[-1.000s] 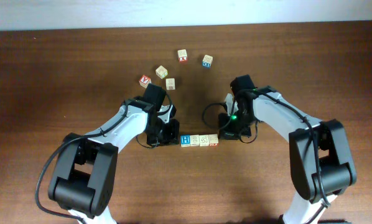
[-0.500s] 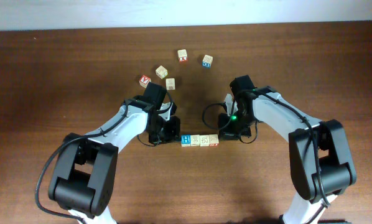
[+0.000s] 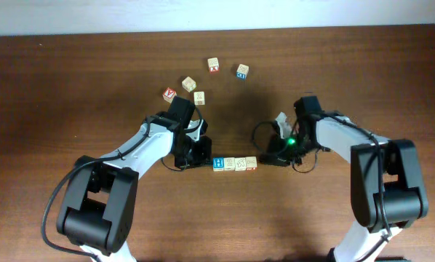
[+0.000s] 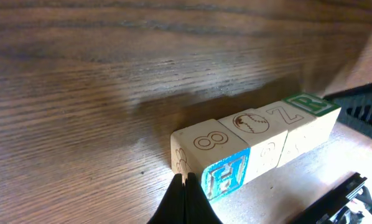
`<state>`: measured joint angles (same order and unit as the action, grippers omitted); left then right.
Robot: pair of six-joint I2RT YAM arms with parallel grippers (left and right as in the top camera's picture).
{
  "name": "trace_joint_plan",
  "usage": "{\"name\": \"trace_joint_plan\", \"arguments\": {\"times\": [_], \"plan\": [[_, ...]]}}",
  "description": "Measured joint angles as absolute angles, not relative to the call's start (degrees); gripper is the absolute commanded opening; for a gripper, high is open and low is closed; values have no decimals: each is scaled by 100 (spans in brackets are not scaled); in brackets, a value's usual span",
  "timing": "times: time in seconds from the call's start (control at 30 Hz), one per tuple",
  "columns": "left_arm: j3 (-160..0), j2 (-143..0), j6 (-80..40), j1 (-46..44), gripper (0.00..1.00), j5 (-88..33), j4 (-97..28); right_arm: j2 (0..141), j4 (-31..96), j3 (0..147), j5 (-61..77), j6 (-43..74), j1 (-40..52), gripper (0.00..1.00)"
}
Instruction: Rotate 4 blocks
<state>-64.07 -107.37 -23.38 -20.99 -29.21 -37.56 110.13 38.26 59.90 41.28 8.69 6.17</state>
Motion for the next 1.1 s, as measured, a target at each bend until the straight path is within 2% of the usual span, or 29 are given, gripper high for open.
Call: {"name": "trace_joint_plan", "arguments": {"times": [0.13,1.1], "plan": [[-6407,-10737,-2338,-2099,0,-2921,-3760,11013,3741,5905,4628,574,545,4],[-6407,-10737,-2338,-2099,0,-2895,-3765,11115,3728,5902,4836,563,561,4]]}}
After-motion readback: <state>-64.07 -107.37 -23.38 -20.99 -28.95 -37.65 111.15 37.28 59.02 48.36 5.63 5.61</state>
